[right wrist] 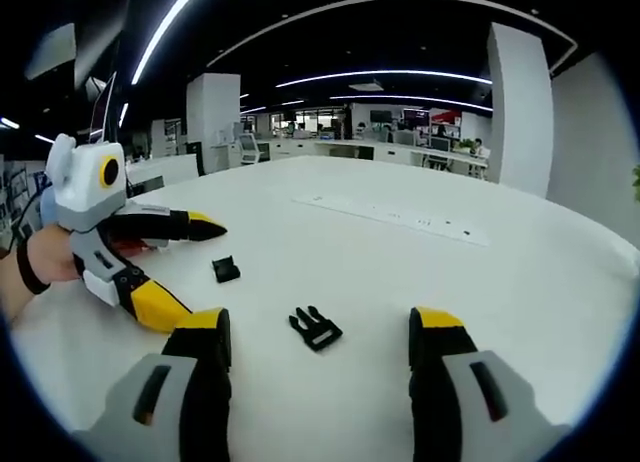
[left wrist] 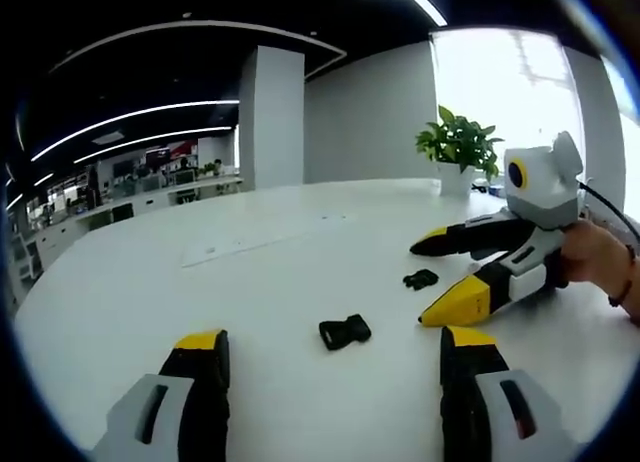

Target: Snap the two parts of the plastic buckle together until the buckle closes and remains connected.

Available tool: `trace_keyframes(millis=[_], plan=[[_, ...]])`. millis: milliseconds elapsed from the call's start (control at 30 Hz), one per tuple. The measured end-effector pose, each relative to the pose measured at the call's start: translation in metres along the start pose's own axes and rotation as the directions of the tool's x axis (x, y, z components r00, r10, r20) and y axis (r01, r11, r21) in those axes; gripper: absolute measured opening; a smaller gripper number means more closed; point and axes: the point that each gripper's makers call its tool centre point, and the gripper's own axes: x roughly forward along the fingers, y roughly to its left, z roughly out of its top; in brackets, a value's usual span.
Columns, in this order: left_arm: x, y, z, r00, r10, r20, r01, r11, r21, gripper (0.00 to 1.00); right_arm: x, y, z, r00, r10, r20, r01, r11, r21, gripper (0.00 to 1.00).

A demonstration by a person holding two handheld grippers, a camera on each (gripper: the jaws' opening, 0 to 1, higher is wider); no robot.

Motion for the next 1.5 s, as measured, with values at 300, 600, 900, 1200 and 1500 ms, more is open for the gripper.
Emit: trace_keyframes(millis=[300, 600, 900, 1200, 1500], plan=[[0.017, -0.003, 0.009, 0.997, -0.068, 0.024, 0.067, 0.997, 0.031, 0.72, -0.007, 0.009, -0.003, 1.0, 0.016, 0.009, -0.016, 1.0, -0.008, 0.67], [0.022, -0.011, 0.01, 0.991, -0.13, 0.022, 0.129, 0.99, 0.055, 0.69, -0.012, 0.018, -0.005, 0.999, 0.043, 0.014, -0.042, 0.999, -0.021, 0.6], [0.018, -0.024, 0.008, 0.985, -0.172, 0.028, 0.17, 0.983, 0.073, 0.58, -0.013, 0.022, -0.005, 0.998, 0.054, 0.015, -0.053, 0.998, -0.025, 0.56], [0.007, -0.035, 0.004, 0.979, -0.205, 0.019, 0.203, 0.975, 0.087, 0.53, -0.016, 0.023, -0.006, 0.998, 0.062, 0.019, -0.062, 0.998, -0.032, 0.49], [0.002, -0.033, 0.002, 0.982, -0.188, 0.021, 0.185, 0.978, 0.095, 0.41, -0.017, 0.028, -0.007, 0.997, 0.071, 0.023, -0.07, 0.997, -0.036, 0.43]])
